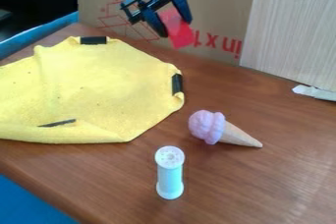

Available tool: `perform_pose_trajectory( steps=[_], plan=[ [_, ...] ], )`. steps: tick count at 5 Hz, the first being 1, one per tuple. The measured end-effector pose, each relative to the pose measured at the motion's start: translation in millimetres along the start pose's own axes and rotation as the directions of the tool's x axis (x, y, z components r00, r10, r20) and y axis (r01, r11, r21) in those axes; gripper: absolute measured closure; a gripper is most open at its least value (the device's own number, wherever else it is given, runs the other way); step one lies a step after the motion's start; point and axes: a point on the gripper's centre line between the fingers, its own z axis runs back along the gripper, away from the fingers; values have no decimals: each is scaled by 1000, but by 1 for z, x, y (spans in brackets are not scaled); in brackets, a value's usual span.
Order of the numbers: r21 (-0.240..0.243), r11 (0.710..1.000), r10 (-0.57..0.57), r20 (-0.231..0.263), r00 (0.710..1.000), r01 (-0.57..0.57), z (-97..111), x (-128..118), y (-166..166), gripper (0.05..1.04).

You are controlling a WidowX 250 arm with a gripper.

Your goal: Placed the red thing on the cloth

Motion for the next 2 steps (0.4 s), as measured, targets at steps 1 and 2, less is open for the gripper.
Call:
perform_pose_trajectory(
  steps=[1, 2],
  plan=[
    [38, 999, 2, 2, 1000, -2, -2, 5, 32, 537],
    [2, 990, 138, 103, 985, -139, 19, 25, 53, 537]
  ],
)
